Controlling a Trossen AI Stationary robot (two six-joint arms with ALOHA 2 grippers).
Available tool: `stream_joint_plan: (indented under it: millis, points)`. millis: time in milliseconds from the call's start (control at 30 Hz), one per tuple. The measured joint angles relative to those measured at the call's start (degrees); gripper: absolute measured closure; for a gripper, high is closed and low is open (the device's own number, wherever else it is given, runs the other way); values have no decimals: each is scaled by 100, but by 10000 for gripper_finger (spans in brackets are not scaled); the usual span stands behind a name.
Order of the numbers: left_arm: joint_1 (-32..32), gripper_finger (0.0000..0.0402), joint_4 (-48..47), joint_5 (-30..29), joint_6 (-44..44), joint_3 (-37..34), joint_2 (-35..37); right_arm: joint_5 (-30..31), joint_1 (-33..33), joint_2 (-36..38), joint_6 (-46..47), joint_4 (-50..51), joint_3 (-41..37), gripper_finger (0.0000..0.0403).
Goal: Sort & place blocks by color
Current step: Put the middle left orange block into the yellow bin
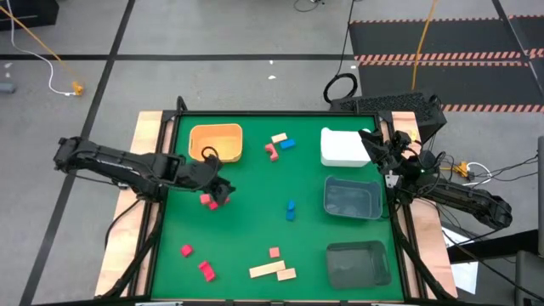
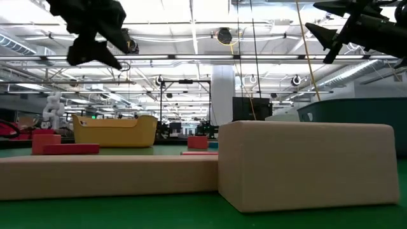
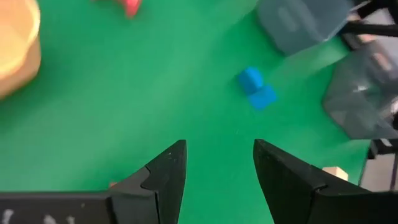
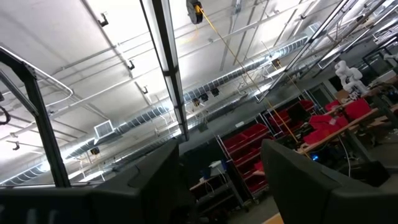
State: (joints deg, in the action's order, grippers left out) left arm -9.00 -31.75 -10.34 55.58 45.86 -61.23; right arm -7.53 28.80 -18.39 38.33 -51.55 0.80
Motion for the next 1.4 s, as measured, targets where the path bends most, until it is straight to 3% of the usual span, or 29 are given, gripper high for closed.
stream_joint_plan:
  millis: [633, 1067, 1400]
  points:
    - [-658, 213, -2796, 300, 4538, 243, -767, -1, -2, -2, 0, 109, 0, 181]
    - [-641, 108, -3157, -131, 4699, 235, -1655, -1, -1, -13, 0, 282, 0, 181]
    - [-642, 124, -3101, -281, 5003, 170, -2027, 0, -1, -17, 0, 383, 0, 181]
